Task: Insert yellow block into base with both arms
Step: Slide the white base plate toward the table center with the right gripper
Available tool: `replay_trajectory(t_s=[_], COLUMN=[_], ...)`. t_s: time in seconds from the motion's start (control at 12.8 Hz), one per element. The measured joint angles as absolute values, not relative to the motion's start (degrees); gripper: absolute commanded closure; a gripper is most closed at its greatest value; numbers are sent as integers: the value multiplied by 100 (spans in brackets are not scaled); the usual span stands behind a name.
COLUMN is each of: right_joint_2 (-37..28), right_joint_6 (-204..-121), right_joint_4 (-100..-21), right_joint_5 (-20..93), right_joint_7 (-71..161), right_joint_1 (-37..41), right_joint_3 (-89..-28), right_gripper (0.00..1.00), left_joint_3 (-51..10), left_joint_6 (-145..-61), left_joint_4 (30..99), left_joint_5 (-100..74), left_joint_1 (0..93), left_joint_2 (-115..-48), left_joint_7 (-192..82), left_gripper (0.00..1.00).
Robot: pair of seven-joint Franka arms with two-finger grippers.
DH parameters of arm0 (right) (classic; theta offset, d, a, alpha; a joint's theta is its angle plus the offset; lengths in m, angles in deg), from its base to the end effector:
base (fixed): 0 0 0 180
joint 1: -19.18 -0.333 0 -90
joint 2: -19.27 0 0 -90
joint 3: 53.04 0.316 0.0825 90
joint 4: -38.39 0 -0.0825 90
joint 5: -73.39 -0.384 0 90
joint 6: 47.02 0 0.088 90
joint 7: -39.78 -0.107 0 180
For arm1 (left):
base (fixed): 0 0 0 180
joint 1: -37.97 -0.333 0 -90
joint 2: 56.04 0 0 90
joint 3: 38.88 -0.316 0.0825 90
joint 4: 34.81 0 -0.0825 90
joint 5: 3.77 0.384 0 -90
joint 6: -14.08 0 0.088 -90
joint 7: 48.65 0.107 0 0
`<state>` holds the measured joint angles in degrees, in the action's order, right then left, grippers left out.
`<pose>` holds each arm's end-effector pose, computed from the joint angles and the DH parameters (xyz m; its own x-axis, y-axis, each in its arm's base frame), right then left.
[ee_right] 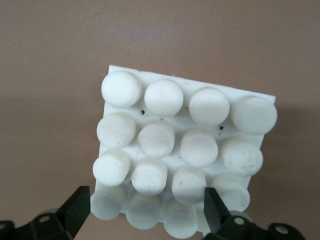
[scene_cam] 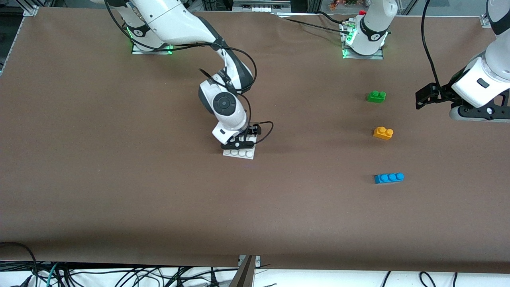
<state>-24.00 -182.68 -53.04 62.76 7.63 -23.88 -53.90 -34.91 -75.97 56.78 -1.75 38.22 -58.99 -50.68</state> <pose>0.5144 0.4712 0.1897 0.9971 0.0508 -0.0564 0.0445 -0.9932 -0.1075 0.5661 -0.0370 0.5827 0.9963 -0.0382 -0.0770 -0.0410 -0.9986 -0.0343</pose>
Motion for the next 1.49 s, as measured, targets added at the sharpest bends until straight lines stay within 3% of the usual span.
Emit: replay_trajectory(t_s=[0.63,1.02,1.33,1.49], right_joint_2=[-2458,-2453,-2458,-2471], right_joint_6=[-18208,-17659,-17351,-17246], right_joint_4=[-4983,-4759,-4774,-4810], right_joint_5=[6312,6431,6437,6461], right_joint_7=[765,1125,1367,1392], right_joint_1=[-2424,-2328,-2228,-2204], right_joint_3=[-5522,-6099,-6148,-6154], right_gripper=[0,0,2,47], left_joint_3=[-3488,-3488,-3373,-3360], left_joint_6=[-7597,-7597,-7348,-7346], left_joint_4=[5677,5677,5675,5675], left_joint_5=[-175,-175,-175,-170], left_joint_1=[3830,3832,3879,3880], left_joint_2=[-5915,-5941,-6022,-6072], left_joint_7=[-5068,-5165,-5190,-5190], left_gripper=[0,0,0,0])
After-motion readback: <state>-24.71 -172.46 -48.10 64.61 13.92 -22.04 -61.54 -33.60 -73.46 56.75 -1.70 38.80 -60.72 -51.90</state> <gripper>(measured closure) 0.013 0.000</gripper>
